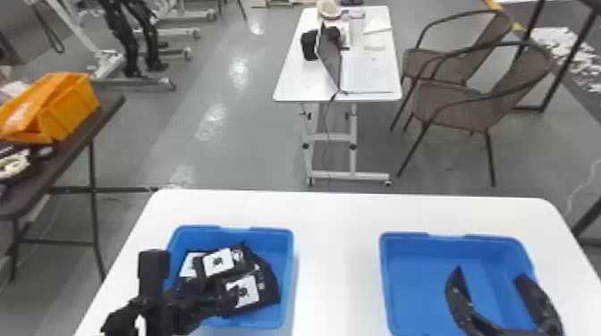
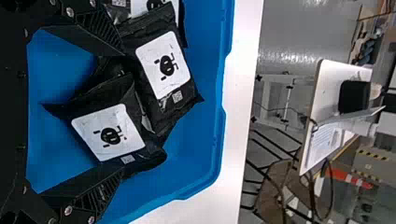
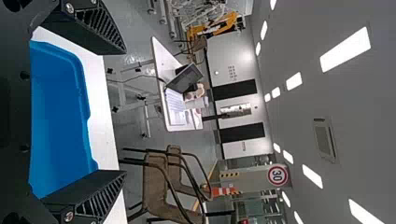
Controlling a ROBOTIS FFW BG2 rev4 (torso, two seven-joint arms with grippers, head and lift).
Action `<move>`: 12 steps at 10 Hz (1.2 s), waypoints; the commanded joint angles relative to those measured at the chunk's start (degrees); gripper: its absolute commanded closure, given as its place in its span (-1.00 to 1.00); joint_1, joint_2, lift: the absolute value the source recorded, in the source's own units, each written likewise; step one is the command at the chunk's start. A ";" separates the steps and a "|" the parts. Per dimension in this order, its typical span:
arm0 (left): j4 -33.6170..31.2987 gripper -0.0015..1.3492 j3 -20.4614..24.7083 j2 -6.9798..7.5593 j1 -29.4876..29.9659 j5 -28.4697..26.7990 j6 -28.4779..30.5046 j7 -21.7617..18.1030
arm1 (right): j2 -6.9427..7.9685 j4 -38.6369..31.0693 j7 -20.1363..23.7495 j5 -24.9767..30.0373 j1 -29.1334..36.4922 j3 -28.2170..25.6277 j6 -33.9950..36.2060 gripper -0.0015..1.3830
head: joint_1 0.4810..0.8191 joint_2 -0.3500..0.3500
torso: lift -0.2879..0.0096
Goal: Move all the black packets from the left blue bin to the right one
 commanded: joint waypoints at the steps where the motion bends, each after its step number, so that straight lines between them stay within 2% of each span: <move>1: 2.70 -0.78 0.26 0.27 -4.10 -8.46 1.42 -3.92 | -0.47 0.35 0.00 -0.52 -0.48 0.48 0.00 -0.86 | 0.27 0.38 | 0.94; 3: 6.48 -0.78 -0.62 0.27 -7.18 -13.12 1.07 -7.79 | -0.56 0.53 0.00 -0.70 -0.66 0.56 0.00 -0.86 | 0.27 0.42 | 0.94; 5: 10.18 -0.78 -3.69 1.14 -10.43 -16.63 0.89 -11.48 | -0.56 0.70 0.00 -0.79 -0.66 0.56 0.00 -0.86 | 0.27 0.38 | 0.94; 7: 13.95 -0.78 -6.94 2.29 -13.25 -16.81 1.51 -14.29 | -0.56 0.79 0.00 -1.05 -0.75 0.56 0.00 -0.86 | 0.27 0.30 | 0.94; 10: 14.31 -0.78 -8.44 2.55 -14.39 -18.57 5.02 -17.28 | -0.56 0.88 0.09 -1.14 -0.83 0.65 0.00 -0.86 | 0.27 0.20 | 0.94; 12: 13.78 -0.76 -9.23 3.69 -15.53 -19.36 7.66 -21.41 | -0.56 0.96 0.09 -1.23 -0.83 0.74 0.00 -0.86 | 0.27 0.17 | 0.94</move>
